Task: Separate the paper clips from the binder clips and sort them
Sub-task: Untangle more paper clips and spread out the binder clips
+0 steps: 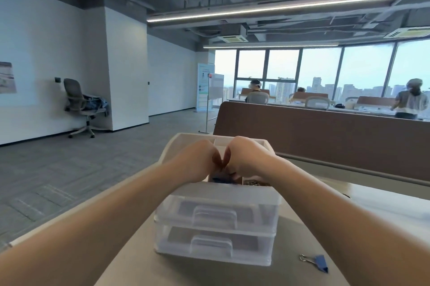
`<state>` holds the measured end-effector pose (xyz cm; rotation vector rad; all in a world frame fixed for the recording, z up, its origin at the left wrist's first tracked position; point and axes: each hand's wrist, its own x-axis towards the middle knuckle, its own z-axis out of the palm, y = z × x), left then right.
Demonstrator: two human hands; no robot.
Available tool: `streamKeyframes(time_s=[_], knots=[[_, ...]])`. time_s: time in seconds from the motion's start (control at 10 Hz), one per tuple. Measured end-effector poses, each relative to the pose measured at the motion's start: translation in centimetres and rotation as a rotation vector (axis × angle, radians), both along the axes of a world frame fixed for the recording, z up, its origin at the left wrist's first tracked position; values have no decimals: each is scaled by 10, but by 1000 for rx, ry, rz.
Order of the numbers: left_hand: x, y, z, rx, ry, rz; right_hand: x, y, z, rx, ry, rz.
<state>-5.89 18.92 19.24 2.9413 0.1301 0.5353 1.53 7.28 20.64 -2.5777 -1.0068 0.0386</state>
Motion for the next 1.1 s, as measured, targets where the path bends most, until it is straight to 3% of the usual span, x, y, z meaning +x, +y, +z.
streamKeyframes(time_s=[0.1, 0.4, 0.5, 0.8, 1.1], knots=[[0, -4, 0, -13, 3, -16, -3, -3, 3, -124, -152, 19], [-1, -13, -4, 19, -10, -17, 4, -26, -5, 32, -170, 29], [-4, -20, -1, -14, -92, -40, 5, -43, -4, 39, -159, 7], [14, -96, -22, -89, -137, -399, 5, -122, -18, 97, -144, -85], [38, -177, -59, -56, -24, -446, 27, -218, -52, 23, -78, -196]])
